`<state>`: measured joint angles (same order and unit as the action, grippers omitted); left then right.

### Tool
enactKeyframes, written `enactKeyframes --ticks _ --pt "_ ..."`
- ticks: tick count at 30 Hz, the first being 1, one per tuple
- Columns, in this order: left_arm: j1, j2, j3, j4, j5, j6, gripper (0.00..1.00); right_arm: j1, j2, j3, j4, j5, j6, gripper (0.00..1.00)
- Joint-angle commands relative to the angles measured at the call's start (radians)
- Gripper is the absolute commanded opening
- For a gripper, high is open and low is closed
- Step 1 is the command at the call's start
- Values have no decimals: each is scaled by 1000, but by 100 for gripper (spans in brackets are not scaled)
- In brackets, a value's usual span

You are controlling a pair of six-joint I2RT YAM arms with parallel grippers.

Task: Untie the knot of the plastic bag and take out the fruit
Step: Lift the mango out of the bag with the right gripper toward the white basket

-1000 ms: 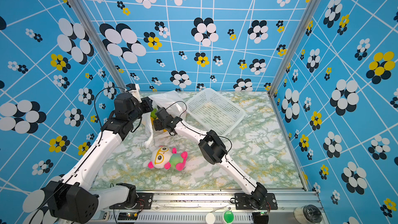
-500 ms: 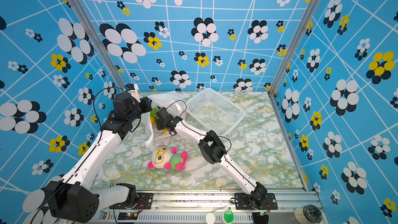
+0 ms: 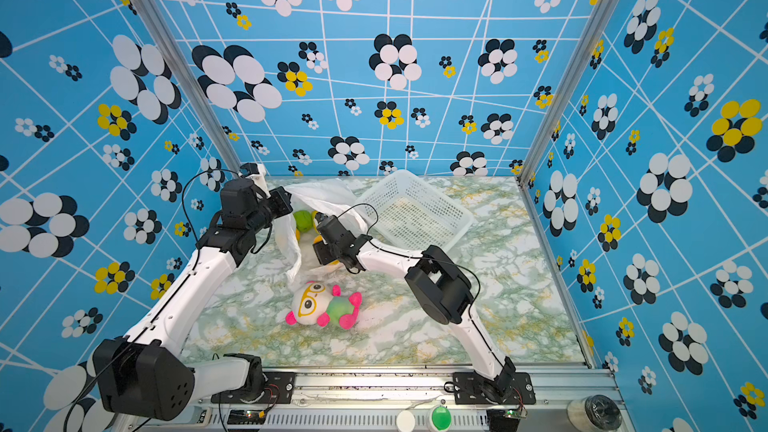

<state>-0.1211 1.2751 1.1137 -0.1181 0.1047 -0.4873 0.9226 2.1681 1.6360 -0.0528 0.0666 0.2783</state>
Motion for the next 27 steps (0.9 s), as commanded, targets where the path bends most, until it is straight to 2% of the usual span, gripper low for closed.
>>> enactKeyframes --ticks 1,7,10,16,23,27 --pt "14 -23 -20 21 -12 -7 0 4 -140 -119 136 9 -24 45" --pt "17 -28 -23 17 -9 -8 0 8 -337 -318 249 4 -55 45" --pt "20 -35 -27 16 -6 -9 0 4 -417 -387 263 106 -66 43" --pt "24 -49 -30 11 -14 -7 0 -44 -560 -511 300 228 -91 38" --pt "31 -64 -35 6 -16 -8 0 -141 -692 -629 325 355 -60 33" --pt "32 -66 -40 6 -15 -10 0 -254 -744 -695 323 370 34 31"
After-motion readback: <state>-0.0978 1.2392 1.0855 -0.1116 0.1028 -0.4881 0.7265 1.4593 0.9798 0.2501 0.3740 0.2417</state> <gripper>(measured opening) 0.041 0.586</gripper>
